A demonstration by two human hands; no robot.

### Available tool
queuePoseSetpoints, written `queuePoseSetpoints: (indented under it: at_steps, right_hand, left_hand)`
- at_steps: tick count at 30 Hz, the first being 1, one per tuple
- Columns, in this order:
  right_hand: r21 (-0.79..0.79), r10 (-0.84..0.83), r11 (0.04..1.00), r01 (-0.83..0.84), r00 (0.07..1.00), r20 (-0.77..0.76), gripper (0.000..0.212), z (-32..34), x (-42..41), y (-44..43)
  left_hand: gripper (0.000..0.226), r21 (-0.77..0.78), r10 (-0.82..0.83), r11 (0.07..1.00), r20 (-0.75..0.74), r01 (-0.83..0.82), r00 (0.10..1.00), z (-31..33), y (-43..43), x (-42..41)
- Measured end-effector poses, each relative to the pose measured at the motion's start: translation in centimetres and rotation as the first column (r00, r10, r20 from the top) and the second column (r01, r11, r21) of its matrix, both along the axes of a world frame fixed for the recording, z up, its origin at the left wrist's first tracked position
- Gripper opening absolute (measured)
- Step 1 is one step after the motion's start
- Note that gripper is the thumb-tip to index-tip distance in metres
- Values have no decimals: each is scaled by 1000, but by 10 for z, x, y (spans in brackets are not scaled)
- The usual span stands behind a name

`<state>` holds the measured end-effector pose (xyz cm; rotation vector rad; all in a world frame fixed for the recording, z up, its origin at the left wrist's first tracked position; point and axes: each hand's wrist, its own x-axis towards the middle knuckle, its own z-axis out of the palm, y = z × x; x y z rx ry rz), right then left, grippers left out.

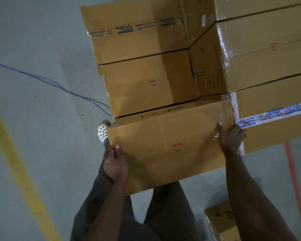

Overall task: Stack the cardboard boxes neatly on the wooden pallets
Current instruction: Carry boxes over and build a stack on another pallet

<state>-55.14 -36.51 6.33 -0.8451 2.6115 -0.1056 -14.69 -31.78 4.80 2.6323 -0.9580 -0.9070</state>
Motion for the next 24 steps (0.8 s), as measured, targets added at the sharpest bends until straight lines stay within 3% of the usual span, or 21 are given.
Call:
queuePoseSetpoints:
  at_steps: [12, 24]
  right_hand:
    - [4, -61, 998, 61, 998, -1, 93, -1, -3, 23]
    - [30, -75, 997, 76, 997, -31, 89, -14, -1, -2]
  left_hand:
    - [76, 6, -36, 999, -3, 36, 999, 1, 9, 0]
    - [55, 66, -35, 997, 0, 35, 999, 1, -8, -4]
